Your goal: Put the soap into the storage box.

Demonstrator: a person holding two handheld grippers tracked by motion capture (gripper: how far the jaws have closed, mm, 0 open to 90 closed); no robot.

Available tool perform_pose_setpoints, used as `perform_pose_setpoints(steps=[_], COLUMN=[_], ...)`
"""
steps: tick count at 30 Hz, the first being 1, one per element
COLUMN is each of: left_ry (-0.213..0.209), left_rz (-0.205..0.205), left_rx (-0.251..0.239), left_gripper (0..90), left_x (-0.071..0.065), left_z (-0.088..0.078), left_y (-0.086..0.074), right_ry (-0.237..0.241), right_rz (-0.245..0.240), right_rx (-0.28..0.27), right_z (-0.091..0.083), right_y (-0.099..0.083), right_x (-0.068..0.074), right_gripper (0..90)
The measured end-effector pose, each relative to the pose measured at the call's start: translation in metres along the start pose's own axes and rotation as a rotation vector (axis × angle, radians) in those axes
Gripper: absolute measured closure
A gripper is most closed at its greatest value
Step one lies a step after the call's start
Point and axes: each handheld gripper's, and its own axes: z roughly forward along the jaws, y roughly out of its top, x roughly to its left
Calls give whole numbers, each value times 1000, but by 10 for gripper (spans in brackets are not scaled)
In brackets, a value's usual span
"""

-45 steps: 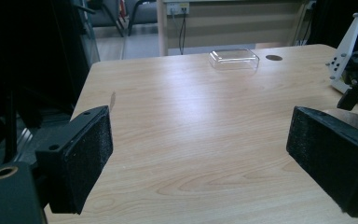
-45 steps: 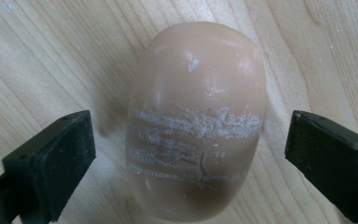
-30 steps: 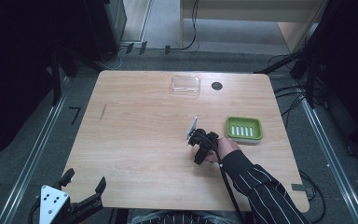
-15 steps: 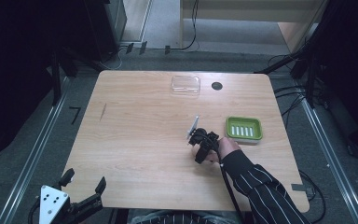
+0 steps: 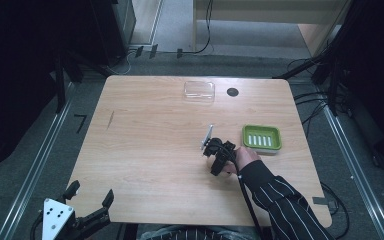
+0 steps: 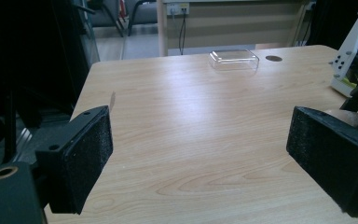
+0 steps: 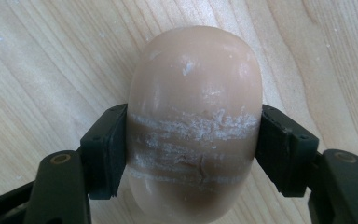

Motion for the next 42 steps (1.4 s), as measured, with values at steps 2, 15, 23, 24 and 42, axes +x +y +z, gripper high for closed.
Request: perform_pose_setpoints(steps=[2, 15, 23, 24, 42], left_ry=[1, 0, 2, 2, 2], left_rz=[0, 0, -2, -3, -4], left_rx=[1, 1, 3, 3, 2], left_gripper=[72, 72, 72, 72, 72], left_x=[0, 0, 0, 0, 0], left_z=[0, 0, 0, 0, 0], left_y=[0, 0, 0, 0, 0], right_ry=[-1, -11, -27, -28, -47], right_rz=[-2, -15, -33, -33, -56], right_rx=[-1, -4, 3, 0, 25], right_z=[-1, -12, -19, -19, -27], right_y=[0, -11, -20, -21, -40], right_x=[0, -4, -7, -8, -17], right_gripper=[327, 328, 328, 328, 328])
